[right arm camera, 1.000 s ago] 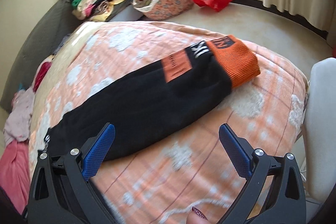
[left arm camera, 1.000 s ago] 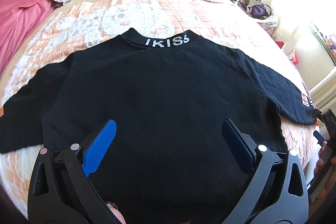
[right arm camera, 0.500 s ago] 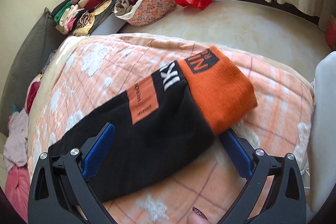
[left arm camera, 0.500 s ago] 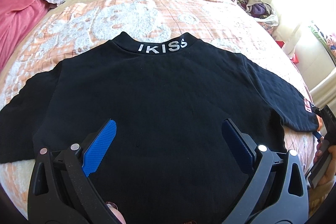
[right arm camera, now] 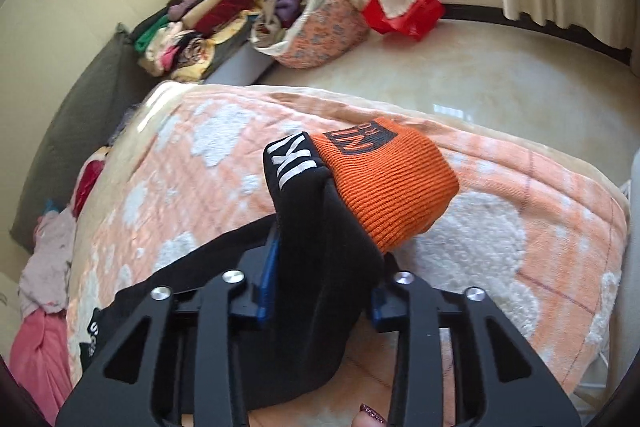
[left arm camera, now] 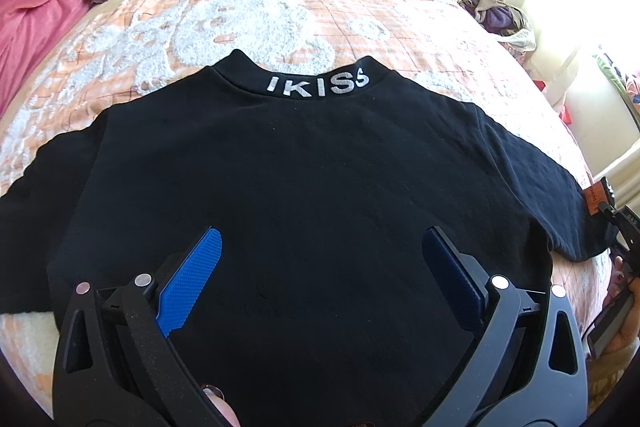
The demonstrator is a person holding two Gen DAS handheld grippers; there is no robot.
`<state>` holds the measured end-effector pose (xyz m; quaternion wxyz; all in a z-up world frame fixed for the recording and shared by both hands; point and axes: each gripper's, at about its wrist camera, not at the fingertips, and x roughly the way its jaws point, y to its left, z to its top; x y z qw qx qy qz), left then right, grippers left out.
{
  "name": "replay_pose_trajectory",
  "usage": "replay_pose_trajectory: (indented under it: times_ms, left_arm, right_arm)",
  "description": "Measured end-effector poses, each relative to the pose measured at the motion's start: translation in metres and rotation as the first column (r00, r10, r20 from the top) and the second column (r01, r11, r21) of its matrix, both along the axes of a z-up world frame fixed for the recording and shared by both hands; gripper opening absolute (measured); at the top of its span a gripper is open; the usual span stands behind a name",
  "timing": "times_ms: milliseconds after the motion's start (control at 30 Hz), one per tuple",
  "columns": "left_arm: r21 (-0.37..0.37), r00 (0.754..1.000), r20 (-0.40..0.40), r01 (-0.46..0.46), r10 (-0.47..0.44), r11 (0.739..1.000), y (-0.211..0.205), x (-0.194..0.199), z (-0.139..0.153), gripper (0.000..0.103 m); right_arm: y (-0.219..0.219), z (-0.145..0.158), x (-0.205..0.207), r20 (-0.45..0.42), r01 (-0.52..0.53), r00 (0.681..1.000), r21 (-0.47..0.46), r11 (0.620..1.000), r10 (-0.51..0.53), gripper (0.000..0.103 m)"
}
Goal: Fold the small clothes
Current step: 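Grasp the orange cuff with the right tool and lift it, then carry the sleeve across the shirt body and open the right tool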
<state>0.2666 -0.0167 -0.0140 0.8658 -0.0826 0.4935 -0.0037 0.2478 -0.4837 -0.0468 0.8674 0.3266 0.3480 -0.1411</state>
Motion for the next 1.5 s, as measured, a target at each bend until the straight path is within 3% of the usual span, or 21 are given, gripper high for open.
replay_pose_trajectory:
  times_ms: [600, 1000, 1500]
  left_arm:
    - [-0.047, 0.998, 0.051, -0.035, 0.037, 0.998, 0.033, -0.013, 0.022, 0.095]
    - [-0.109, 0.993, 0.062, -0.088, 0.096, 0.99, 0.071, -0.026, 0.029, 0.095]
    - [-0.156, 0.985, 0.052, -0.153, 0.163, 0.976, 0.12, -0.046, 0.027, 0.095]
  right_arm:
    - [0.09, 0.07, 0.01, 0.136, -0.244, 0.96, -0.004, 0.97, 0.243, 0.022]
    - [0.192, 0.105, 0.024, 0.168, -0.453, 0.875, -0.05, 0.89, 0.455, 0.021]
    - [0.315, 0.095, 0.033, 0.111, -0.624, 0.769, -0.078, 0.777, 0.629, 0.022]
